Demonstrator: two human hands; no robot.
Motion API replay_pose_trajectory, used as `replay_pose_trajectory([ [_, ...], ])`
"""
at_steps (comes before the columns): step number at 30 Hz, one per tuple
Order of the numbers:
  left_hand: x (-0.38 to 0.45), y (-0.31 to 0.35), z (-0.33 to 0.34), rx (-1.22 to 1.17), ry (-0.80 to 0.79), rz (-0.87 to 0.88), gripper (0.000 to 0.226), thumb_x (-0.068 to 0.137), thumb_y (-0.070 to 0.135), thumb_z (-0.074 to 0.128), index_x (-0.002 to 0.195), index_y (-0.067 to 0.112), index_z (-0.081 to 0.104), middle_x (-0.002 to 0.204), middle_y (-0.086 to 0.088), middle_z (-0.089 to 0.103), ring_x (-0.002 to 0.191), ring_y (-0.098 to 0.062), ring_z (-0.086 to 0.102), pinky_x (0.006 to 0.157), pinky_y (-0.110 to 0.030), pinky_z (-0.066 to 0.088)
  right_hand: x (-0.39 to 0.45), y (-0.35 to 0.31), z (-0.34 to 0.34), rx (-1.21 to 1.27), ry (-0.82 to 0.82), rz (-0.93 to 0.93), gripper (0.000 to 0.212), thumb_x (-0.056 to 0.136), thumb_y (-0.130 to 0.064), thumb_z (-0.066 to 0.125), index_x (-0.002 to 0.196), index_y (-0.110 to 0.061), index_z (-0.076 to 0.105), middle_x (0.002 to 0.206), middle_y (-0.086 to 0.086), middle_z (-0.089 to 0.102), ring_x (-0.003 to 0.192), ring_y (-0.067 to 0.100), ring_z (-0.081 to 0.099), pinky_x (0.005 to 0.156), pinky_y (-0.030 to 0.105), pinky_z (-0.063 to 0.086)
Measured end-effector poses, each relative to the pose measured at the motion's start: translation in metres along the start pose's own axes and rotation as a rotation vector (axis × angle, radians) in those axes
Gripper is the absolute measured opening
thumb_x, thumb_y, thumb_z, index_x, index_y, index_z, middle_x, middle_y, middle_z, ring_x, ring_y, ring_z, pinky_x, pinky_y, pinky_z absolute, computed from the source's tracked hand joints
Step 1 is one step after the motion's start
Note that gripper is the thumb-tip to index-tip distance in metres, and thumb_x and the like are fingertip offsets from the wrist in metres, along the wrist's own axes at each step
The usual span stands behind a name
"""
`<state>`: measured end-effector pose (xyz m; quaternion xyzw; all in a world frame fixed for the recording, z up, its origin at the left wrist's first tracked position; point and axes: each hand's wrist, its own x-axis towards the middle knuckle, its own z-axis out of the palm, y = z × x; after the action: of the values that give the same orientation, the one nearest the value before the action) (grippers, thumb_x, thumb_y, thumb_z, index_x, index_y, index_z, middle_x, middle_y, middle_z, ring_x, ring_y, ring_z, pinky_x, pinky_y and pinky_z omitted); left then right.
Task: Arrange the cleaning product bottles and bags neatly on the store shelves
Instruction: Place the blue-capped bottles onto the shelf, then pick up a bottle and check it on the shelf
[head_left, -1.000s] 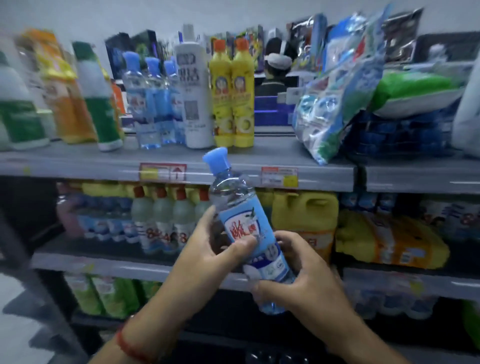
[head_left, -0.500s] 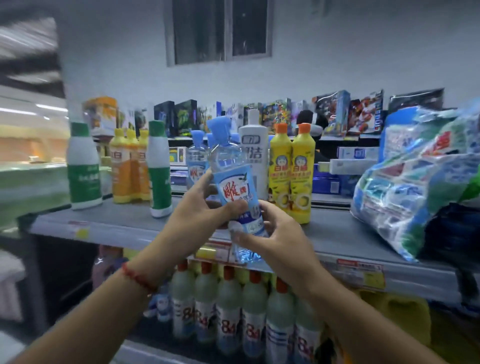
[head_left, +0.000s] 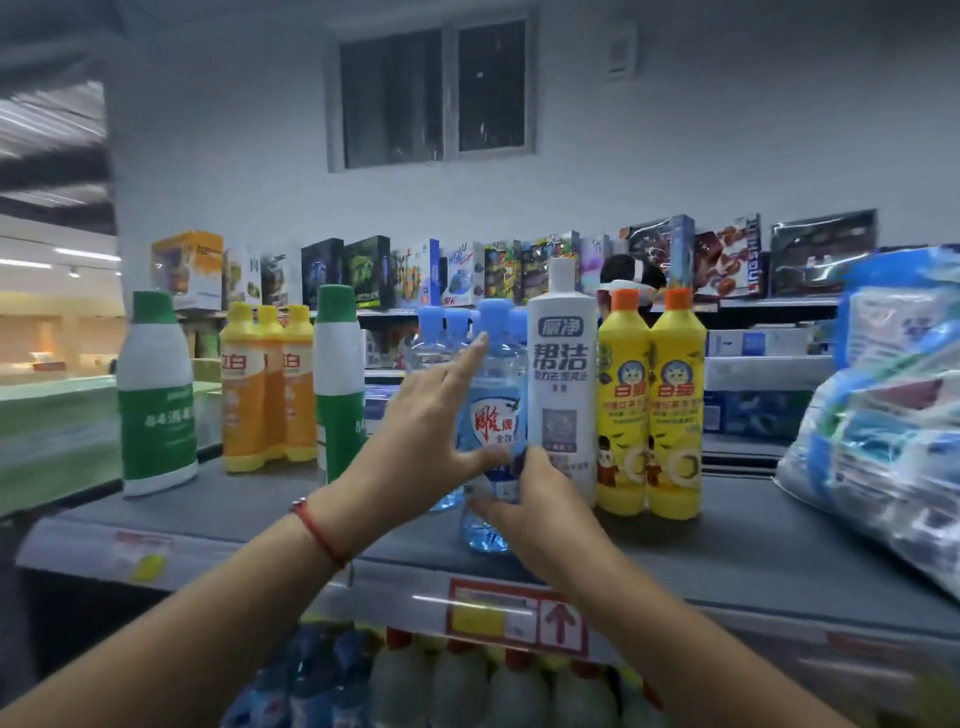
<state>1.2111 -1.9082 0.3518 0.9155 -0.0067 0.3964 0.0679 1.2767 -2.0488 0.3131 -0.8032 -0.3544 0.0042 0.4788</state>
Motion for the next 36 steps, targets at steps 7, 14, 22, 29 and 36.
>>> replay_pose_trajectory([
  [7,0.029,-0.036,0.013,0.356,0.05,0.161,0.113,0.073,0.077,0.051,0.16,0.014,0.016,0.162,-0.01,0.031,0.154,-0.034,0.006,0.122,-0.055,0.006,0.026,-0.008,0.019,-0.411,0.145,0.137,0.042,0.093,-0.044,0.066,0.118,-0.014,0.05,0.107,0.005,0.064,0.097,0.025,0.063,0.085,0.037,0.053],
  [14,0.044,-0.052,0.023,0.388,0.049,0.158,0.114,0.08,0.071,0.063,0.161,0.011,0.009,0.166,-0.012,0.023,0.155,-0.034,-0.012,0.12,-0.055,-0.014,0.038,-0.025,0.031,-0.444,0.206,0.223,0.053,0.094,-0.038,0.067,0.134,-0.017,0.04,0.124,0.007,0.063,0.117,0.029,0.062,0.095,0.042,0.051],
  [22,0.049,-0.053,0.026,0.36,0.006,0.15,0.111,0.085,0.074,0.049,0.161,0.014,-0.007,0.17,-0.008,0.004,0.153,-0.032,-0.023,0.121,-0.056,-0.015,0.01,-0.047,-0.008,-0.742,0.343,-0.07,0.048,0.096,-0.04,0.061,0.138,-0.023,0.048,0.129,0.002,0.062,0.116,0.023,0.061,0.092,0.036,0.052],
  [29,0.05,-0.049,0.029,0.399,0.01,0.146,0.113,0.086,0.076,0.045,0.159,0.013,-0.014,0.17,-0.011,-0.002,0.153,-0.035,-0.021,0.119,-0.058,-0.016,0.062,-0.095,-0.074,-0.865,0.488,-0.237,0.075,0.094,-0.039,0.062,0.156,-0.018,0.026,0.146,0.009,0.045,0.133,0.028,0.045,0.108,0.041,0.043],
  [36,0.042,-0.047,0.03,0.298,0.064,0.17,0.108,0.086,0.074,0.051,0.162,0.016,0.001,0.168,-0.018,0.01,0.155,-0.04,-0.004,0.122,-0.06,-0.004,0.104,-0.105,-0.085,-0.673,0.377,0.082,0.118,0.085,-0.05,0.074,0.16,-0.02,-0.012,0.152,0.019,0.044,0.125,0.037,0.056,0.098,0.045,0.051],
])
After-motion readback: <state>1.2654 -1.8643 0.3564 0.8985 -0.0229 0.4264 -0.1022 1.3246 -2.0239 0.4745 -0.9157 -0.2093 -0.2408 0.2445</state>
